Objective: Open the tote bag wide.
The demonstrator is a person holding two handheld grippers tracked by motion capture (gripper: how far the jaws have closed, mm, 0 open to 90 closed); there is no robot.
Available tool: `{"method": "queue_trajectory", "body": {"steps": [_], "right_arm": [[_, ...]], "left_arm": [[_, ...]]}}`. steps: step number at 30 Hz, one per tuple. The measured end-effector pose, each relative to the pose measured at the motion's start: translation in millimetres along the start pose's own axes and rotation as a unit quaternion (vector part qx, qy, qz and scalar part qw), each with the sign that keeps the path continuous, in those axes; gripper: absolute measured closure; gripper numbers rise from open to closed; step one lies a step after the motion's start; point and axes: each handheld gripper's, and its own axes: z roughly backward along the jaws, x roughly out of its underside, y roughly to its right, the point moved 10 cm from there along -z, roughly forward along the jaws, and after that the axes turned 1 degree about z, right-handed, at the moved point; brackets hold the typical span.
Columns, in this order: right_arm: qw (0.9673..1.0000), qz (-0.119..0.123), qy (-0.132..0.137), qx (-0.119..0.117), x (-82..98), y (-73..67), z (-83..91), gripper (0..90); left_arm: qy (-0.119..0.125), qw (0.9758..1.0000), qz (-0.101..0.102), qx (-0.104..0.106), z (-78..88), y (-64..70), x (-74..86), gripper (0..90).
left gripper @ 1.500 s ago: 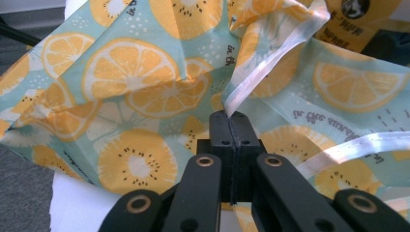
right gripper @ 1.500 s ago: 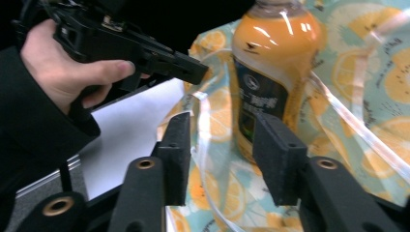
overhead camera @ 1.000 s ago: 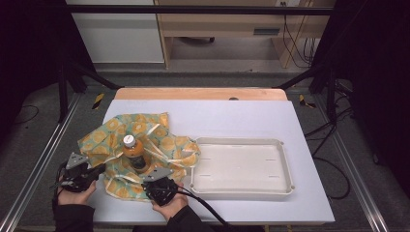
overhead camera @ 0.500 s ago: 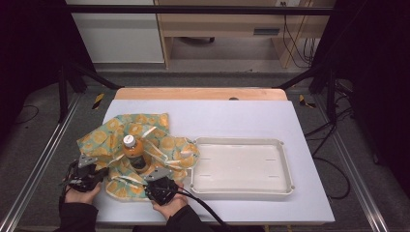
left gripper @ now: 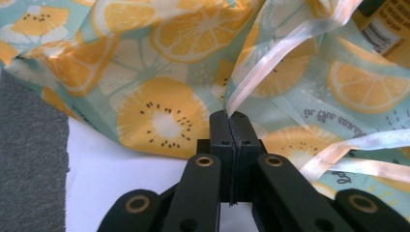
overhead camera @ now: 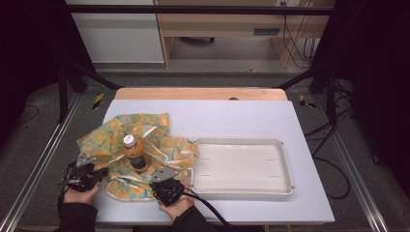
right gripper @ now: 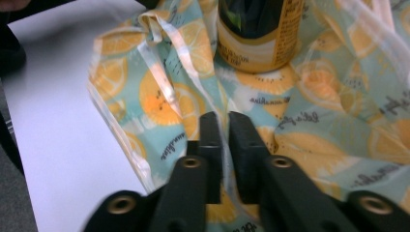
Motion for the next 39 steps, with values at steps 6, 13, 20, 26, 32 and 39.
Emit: {"method": "queue_trajectory", "body": {"steps": [6, 13, 20, 26, 32, 39], "right_arm": [[0.9999, -0.003, -0.014, -0.003, 4.1, 1.0, -4.1, 89.1], [0.9998, -0.002, -0.017, -0.006, 6.3, -0.8, -7.5, 88.8], [0.9998, -0.002, -0.015, -0.01, 5.7, -0.9, -9.1, 88.7], [0.9999, -0.005, -0.012, -0.01, 4.9, -0.7, -9.7, 88.7], [0.9999, -0.003, -0.01, -0.007, 4.1, 0.3, -8.7, 88.5], [0.9999, -0.008, -0.011, -0.003, 4.9, 1.8, -6.9, 88.1]], "left_arm": [[0.07, 0.9974, 0.001, 0.017, 13.9, 7.4, -16.8, 71.7], [0.15, 0.9879, -0.031, 0.025, 33.3, 18.4, -47.2, 54.8], [0.17, 0.9832, -0.05, 0.043, 24.9, 27.1, -74.8, 52.3], [0.134, 0.9883, -0.059, 0.041, 2.0, 27.4, -78.1, 77.4], [0.097, 0.9931, -0.064, 0.018, -16.6, 20.7, -76.0, 89.4], [0.039, 0.9978, -0.052, 0.002, -38.7, 7.9, -57.0, 89.5]]}}
